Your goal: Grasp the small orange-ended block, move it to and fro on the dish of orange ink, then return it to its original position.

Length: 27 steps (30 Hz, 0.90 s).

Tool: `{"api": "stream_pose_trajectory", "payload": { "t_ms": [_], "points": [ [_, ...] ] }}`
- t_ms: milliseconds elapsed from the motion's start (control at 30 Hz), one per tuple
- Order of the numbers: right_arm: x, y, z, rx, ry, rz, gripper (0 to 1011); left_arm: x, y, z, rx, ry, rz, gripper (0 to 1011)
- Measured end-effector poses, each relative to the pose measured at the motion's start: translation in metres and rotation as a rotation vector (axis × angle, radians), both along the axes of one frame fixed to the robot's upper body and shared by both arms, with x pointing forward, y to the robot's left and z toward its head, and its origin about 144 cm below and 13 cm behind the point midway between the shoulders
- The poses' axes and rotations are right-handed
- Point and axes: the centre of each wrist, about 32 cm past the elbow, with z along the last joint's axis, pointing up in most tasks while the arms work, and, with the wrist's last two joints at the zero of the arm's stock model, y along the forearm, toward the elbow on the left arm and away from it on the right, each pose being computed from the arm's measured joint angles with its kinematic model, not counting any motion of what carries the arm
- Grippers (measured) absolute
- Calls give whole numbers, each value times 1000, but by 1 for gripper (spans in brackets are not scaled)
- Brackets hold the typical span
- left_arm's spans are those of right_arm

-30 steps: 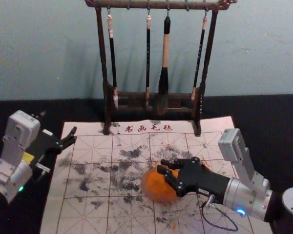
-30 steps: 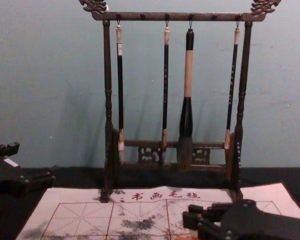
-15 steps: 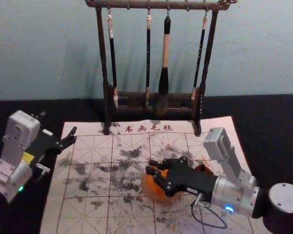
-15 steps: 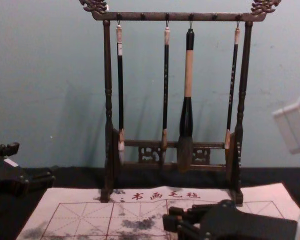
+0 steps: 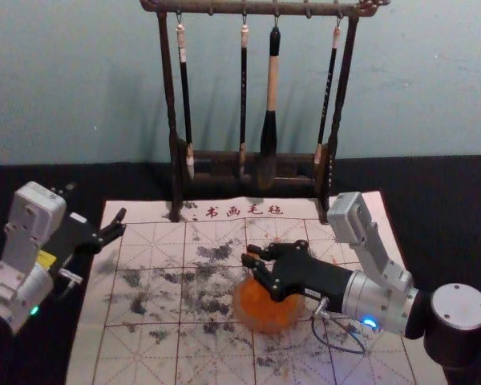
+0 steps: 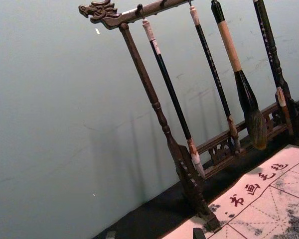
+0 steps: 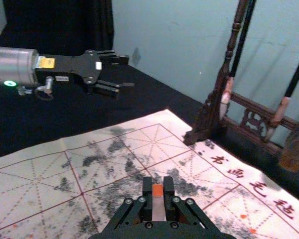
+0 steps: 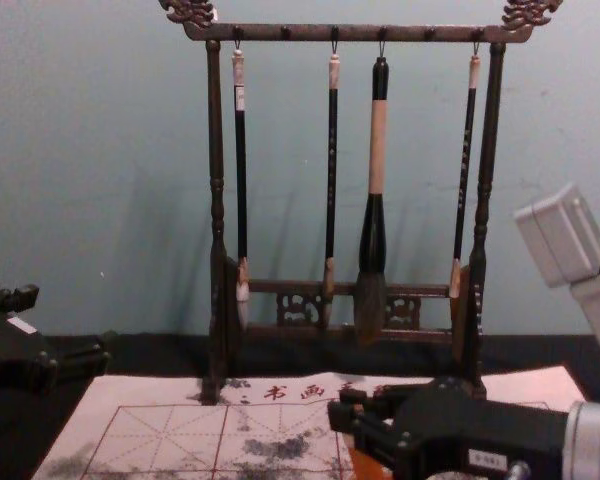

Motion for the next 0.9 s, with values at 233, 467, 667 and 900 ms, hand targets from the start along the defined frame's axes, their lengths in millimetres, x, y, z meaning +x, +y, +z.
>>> {"api": "stream_pose_trajectory", "payload": {
  "t_ms": [233, 467, 667, 900],
  "points": [
    [2, -8, 3, -6, -2, -29, 88, 0, 0, 0, 0, 0, 0, 1001],
    [-5, -16, 5, -14, 6, -39, 88, 0, 0, 0, 0, 0, 0, 1001],
    [-17, -23, 7, -13, 15, -35, 88, 0, 0, 0, 0, 0, 0, 1001],
    [-28, -25, 8, -5, 29, -13, 88, 0, 0, 0, 0, 0, 0, 1001]
  ]
}}
